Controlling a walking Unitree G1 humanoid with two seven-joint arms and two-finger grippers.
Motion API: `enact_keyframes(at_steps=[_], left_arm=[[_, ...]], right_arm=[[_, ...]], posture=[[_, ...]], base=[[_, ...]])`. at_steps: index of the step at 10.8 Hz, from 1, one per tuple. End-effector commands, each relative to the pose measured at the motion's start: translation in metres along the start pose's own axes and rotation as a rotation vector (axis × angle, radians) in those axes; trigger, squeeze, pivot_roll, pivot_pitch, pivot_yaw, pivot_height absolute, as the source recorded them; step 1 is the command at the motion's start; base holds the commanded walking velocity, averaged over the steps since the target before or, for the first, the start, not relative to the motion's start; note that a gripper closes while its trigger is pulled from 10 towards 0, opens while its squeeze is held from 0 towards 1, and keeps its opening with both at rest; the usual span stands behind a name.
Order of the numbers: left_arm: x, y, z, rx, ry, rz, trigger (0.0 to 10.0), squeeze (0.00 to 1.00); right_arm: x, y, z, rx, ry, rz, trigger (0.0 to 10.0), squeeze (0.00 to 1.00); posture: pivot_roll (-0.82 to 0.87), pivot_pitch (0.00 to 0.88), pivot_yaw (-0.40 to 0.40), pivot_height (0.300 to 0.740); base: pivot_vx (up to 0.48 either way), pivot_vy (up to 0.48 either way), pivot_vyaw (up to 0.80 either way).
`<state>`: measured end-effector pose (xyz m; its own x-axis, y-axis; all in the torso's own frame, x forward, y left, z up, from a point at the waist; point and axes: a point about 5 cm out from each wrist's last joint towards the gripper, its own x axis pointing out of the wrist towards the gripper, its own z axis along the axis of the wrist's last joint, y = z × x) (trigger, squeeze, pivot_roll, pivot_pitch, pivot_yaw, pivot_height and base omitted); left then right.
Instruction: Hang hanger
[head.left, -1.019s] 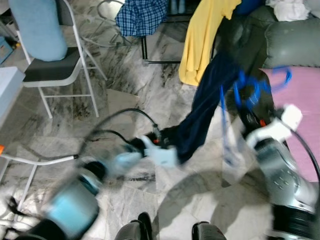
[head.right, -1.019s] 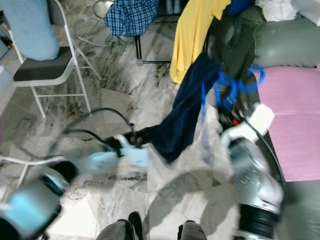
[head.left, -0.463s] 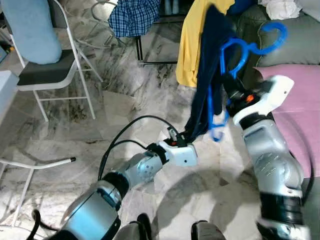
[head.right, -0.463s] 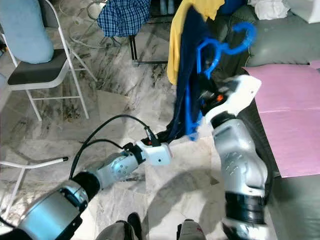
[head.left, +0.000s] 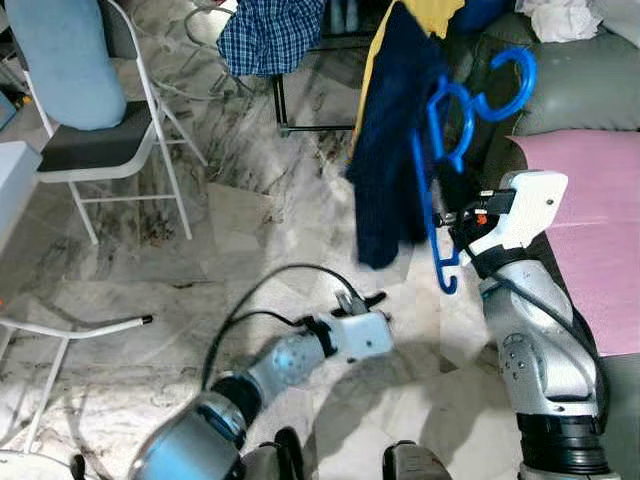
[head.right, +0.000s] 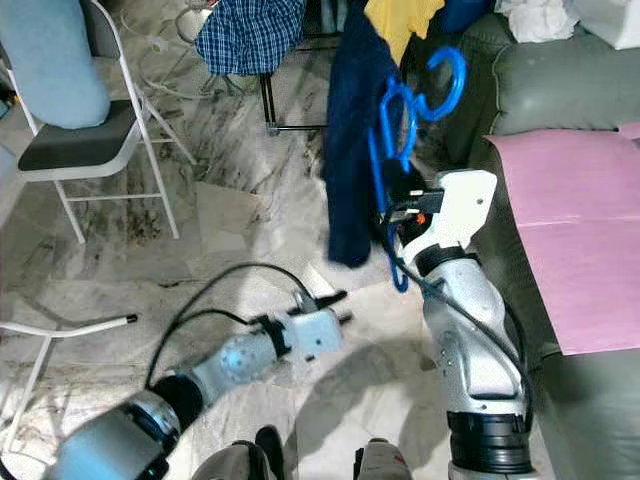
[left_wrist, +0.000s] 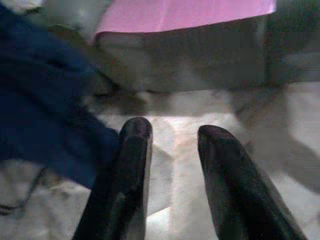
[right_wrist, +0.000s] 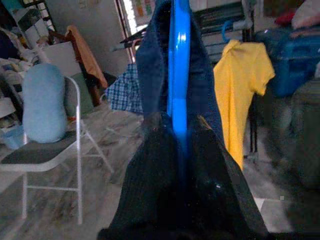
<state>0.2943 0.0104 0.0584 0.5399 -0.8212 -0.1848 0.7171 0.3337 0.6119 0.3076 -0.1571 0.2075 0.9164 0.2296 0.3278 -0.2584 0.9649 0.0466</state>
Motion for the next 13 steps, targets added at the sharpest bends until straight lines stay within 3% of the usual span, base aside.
enact_keyframes(at_steps=[1,2,4,5,6,7,8,10,12,13], left_arm=[[-0.004,-0.006,-0.005,-0.033,0.015,-0.022,10.0,1.00],[-0.005,-0.004,-0.004,-0.037,0.003,-0.017,10.0,1.00],[-0.014,0.025,-0.005,-0.039,-0.032,0.097,10.0,1.00],[-0.022,0.043,-0.006,-0.029,-0.057,0.169,10.0,1.00],[-0.037,0.075,-0.002,0.009,-0.119,0.284,10.0,1.00],[-0.041,0.084,0.000,0.029,-0.139,0.309,10.0,1.00],[-0.052,0.105,0.008,0.140,-0.185,0.313,10.0,1.00],[-0.067,0.139,0.011,0.297,-0.145,0.305,10.0,1.00],[-0.076,0.157,0.012,0.422,-0.087,0.261,10.0,1.00],[-0.076,0.157,0.012,0.444,-0.081,0.231,10.0,1.00]], right_arm=[[0.001,0.008,0.010,-0.026,-0.066,0.032,10.0,0.00],[0.001,0.010,0.008,-0.042,-0.063,0.037,10.0,0.00],[-0.016,0.006,-0.009,-0.106,-0.032,0.063,10.0,0.00],[-0.028,0.004,-0.017,-0.096,-0.002,0.082,10.0,0.00],[-0.047,-0.001,-0.028,-0.114,0.029,0.119,10.0,0.00],[-0.053,-0.004,-0.031,-0.122,0.034,0.129,10.0,0.00],[-0.066,-0.008,-0.037,-0.139,0.062,0.184,10.0,0.00],[-0.079,-0.011,-0.043,-0.123,0.121,0.264,10.0,0.00],[-0.093,-0.013,-0.051,-0.129,0.191,0.357,10.0,0.00],[-0.095,-0.014,-0.052,-0.134,0.206,0.372,10.0,0.00]], posture=[[-0.32,0.186,0.113,0.740],[-0.32,0.188,0.117,0.740],[-0.31,0.189,0.119,0.740],[-0.31,0.191,0.117,0.740],[-0.30,0.194,0.116,0.740],[-0.30,0.195,0.115,0.740],[-0.30,0.195,0.115,0.740],[-0.29,0.203,0.118,0.740],[-0.30,0.203,0.120,0.740],[-0.31,0.208,0.128,0.740]], base=[[0.000,0.000,0.00],[0.000,0.000,0.00],[0.000,0.000,0.00],[0.000,0.000,0.00],[0.000,0.000,0.00],[0.000,0.000,0.00],[0.000,0.000,0.00],[0.000,0.000,0.00],[0.000,0.000,0.00],[0.000,0.000,0.00]])
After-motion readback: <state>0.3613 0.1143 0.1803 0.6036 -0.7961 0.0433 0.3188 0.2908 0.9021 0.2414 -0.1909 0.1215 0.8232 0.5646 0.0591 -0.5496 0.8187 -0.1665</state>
